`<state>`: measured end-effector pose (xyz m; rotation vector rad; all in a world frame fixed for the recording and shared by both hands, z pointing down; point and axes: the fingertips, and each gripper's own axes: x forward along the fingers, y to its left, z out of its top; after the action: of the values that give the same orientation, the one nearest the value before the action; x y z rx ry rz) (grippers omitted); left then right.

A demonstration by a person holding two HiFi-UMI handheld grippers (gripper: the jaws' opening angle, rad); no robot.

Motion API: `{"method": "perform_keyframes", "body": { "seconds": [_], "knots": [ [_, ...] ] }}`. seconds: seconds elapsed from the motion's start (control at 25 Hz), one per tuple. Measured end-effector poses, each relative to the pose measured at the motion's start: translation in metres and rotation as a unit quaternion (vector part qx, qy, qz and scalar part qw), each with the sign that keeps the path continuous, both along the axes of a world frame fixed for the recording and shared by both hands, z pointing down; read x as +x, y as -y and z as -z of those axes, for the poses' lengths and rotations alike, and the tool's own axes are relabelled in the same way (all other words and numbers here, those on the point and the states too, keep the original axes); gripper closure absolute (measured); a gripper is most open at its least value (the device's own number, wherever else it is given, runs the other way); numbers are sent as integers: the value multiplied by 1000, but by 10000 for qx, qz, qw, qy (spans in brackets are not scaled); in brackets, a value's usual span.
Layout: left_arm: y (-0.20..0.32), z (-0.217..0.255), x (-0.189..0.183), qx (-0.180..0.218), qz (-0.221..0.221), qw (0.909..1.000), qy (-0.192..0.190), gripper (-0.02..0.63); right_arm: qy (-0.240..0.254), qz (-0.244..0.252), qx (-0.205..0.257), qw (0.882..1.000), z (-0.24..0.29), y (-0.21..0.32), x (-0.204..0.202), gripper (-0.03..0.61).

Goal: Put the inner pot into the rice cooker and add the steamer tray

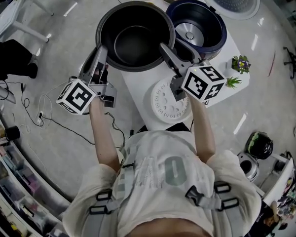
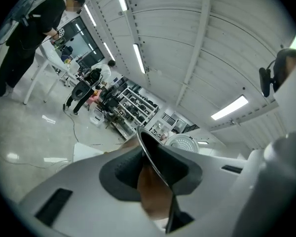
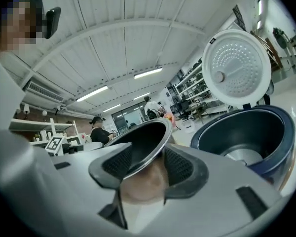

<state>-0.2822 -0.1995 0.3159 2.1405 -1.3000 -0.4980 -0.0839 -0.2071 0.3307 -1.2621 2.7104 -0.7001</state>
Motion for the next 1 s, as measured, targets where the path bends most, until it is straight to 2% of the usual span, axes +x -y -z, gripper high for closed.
{"method": "perform_keyframes", "body": {
  "seconds": [0.2,0.44,0.56,0.72,1.0],
  "knots": [
    [14,47,20,523,-94,9975,461,532,-119,-151,420,9989,36,13,17,388],
    [28,96,57,1021,-404,9916,683,531,-280,-481,833,9950,78,18,52,387],
    [38,107,83,1142,-575,9882,846,531,-458,-715,960,9918,89,21,78,387],
    [58,110,124,1232,-905,9831,1007,527,-444,-1064,1093,9873,96,28,117,388],
    [73,108,193,1275,-1345,9724,1418,523,-662,-1584,1039,9797,93,26,181,388]
  ]
}}
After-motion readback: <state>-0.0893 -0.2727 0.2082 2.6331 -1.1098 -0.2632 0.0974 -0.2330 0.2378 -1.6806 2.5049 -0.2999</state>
